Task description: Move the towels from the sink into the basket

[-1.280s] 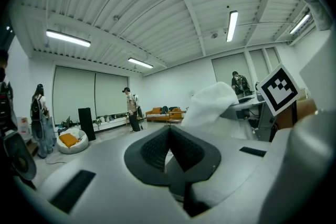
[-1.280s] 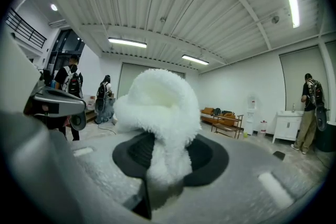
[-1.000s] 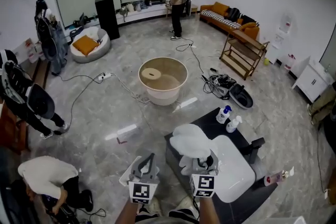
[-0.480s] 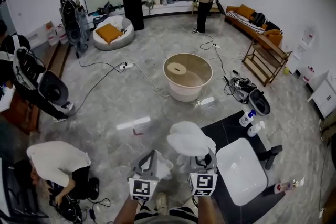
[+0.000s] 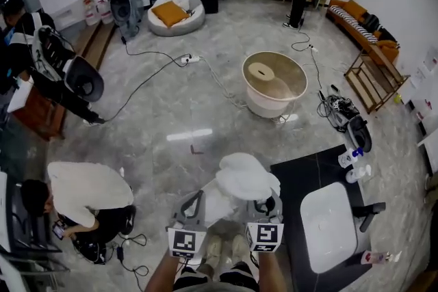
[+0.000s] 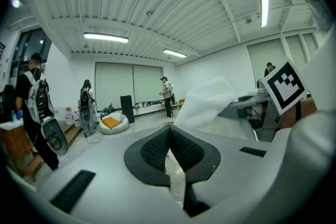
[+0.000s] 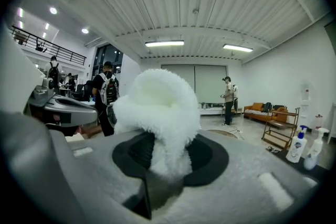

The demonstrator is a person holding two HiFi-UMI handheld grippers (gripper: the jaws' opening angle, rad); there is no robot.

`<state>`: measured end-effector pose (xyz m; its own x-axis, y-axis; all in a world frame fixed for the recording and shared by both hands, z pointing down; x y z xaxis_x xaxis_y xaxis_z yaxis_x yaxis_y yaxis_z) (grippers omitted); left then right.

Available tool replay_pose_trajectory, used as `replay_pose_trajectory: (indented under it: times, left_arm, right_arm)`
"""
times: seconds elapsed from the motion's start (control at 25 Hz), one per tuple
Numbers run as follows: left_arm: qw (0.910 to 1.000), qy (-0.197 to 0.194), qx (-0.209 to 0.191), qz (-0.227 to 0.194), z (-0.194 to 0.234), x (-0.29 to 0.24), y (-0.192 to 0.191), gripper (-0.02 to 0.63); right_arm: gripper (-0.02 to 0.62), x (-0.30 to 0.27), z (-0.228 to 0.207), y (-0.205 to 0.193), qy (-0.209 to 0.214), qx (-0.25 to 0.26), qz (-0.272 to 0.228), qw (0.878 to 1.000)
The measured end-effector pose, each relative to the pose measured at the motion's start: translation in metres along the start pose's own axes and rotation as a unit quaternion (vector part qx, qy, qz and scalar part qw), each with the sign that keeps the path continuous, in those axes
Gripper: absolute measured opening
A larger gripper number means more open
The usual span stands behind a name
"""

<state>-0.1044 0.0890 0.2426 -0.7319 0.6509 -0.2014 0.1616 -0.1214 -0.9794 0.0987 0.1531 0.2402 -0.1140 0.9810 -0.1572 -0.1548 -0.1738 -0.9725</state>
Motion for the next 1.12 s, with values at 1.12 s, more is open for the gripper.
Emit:
replay_pose_trajectory:
  times: [1.12]
  left_arm:
    - [0.9676, 0.156, 0.155, 0.124, 0.076, -0.036, -0.299, 0.009]
  right_arm:
    - [0.128, -0.157, 0.142, -0.297, 0.228, 0.045, 0.12, 0.965]
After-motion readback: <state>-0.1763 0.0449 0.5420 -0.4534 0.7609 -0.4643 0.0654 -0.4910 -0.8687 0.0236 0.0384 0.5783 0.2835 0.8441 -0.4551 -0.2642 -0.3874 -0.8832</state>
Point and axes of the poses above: the fingertips, and each gripper's own axes: x backward along the fingers, z to its left, y out of its top, the point moved 8 cm from there along x, backward along the fingers, and after that the axes turned 7 degrees about x, right-handed, at the moved point
